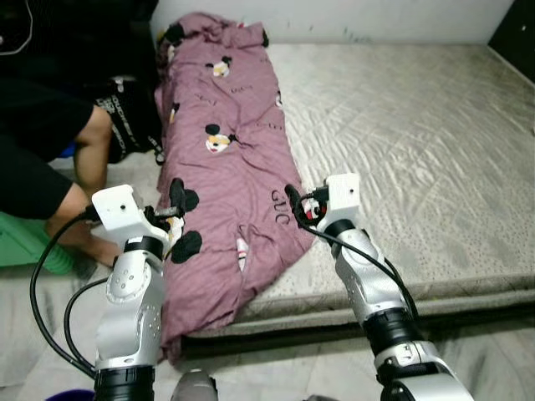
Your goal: Clean up the room
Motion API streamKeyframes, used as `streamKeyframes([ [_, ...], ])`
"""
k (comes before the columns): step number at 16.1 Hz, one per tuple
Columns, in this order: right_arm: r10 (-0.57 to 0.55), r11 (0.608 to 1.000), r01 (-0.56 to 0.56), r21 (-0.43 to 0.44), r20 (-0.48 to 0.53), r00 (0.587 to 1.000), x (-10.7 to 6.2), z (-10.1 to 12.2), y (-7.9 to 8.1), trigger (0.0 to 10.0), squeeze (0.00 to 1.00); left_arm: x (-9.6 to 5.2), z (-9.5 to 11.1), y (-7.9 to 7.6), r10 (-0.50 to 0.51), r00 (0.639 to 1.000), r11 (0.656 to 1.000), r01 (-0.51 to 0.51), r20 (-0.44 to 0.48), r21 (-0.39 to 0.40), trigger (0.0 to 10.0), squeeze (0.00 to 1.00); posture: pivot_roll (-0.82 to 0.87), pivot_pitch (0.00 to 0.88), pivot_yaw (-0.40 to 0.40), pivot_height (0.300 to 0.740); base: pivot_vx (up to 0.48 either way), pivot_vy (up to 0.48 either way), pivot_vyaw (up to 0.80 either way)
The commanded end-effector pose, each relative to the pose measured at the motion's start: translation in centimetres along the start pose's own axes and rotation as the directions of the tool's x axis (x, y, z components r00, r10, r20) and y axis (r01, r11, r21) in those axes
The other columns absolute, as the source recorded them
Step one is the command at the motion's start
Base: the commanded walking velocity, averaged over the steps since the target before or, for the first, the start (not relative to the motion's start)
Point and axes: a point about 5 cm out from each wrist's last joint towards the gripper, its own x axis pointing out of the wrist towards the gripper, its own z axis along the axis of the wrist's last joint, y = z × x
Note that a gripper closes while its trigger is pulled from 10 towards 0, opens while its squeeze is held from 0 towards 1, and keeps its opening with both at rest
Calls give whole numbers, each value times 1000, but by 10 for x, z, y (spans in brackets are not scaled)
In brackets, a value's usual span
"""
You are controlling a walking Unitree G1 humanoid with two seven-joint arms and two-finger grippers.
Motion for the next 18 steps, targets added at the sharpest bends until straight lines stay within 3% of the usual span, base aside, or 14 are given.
streamKeyframes([
  [1, -8, 1000, 9, -8, 8, 1000, -1, 4, -3, 10000, 0, -2, 3, 0, 7, 1000, 1000, -7, 5, 14, 10000, 0, 75, 69, -25, 740, 0, 0, 0],
  [6, 0, 1000, 1, -12, 3, 1000, -2, 4, -4, 10000, 0, -4, -1, 1, 15, 1000, 1000, -15, -13, 20, 10000, 0, 70, 84, -26, 740, 0, 0, 0],
  [12, 24, 1000, -24, -15, 10, 1000, -3, 6, -1, 10000, 0, -9, -7, 14, 59, 998, 996, -57, -28, 69, 10000, 0, 71, 85, -30, 740, 0, 0, 0],
  [18, 26, 1000, -25, -7, 25, 999, -3, 8, 0, 10000, 0, -8, -7, 14, 62, 998, 996, -60, -28, 71, 10000, 0, 72, 84, -29, 740, 0, 0, 0],
])
